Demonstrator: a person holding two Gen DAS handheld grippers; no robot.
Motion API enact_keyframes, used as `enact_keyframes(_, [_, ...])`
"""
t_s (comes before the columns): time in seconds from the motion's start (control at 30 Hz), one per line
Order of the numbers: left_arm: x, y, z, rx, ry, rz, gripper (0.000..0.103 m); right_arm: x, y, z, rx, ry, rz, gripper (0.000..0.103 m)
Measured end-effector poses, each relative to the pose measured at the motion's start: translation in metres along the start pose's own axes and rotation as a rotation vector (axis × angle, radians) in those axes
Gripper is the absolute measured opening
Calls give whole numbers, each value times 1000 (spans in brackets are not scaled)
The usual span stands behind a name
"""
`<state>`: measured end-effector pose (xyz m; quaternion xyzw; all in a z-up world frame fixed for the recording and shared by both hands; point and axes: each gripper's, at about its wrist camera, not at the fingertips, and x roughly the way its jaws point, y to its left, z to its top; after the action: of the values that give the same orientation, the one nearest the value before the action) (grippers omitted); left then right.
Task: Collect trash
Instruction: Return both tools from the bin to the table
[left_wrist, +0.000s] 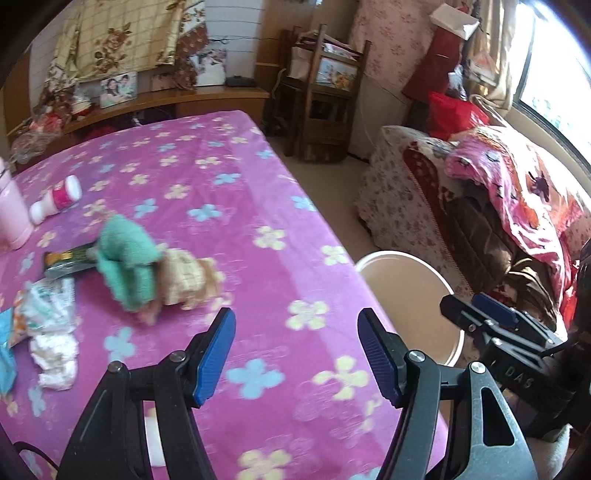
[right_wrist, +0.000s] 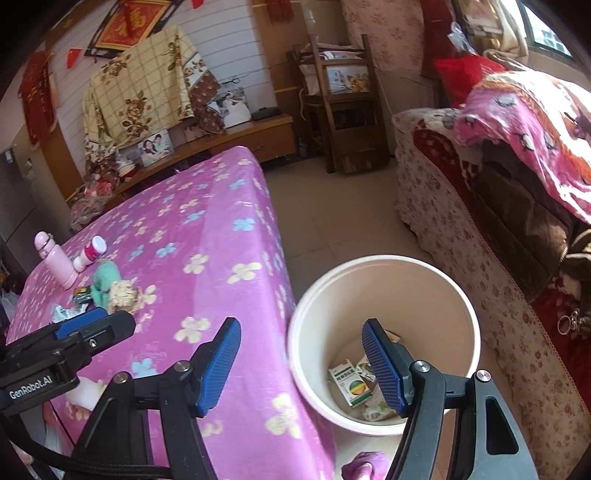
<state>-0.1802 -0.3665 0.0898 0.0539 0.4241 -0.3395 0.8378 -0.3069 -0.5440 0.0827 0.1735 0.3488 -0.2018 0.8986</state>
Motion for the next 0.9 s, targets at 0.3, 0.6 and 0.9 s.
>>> enact_keyframes(0.3, [-34, 61, -9, -65, -32, 85, 69, 6, 61, -1, -74, 22, 85, 72])
enact_keyframes(0.6, [-67, 140, -31, -161, -32, 182, 70, 20, 122, -11, -158, 70, 178, 72])
enact_keyframes(0.9, [-84, 207, -52, -256, -30, 298, 70, 29, 172, -21, -244, 100, 233, 72])
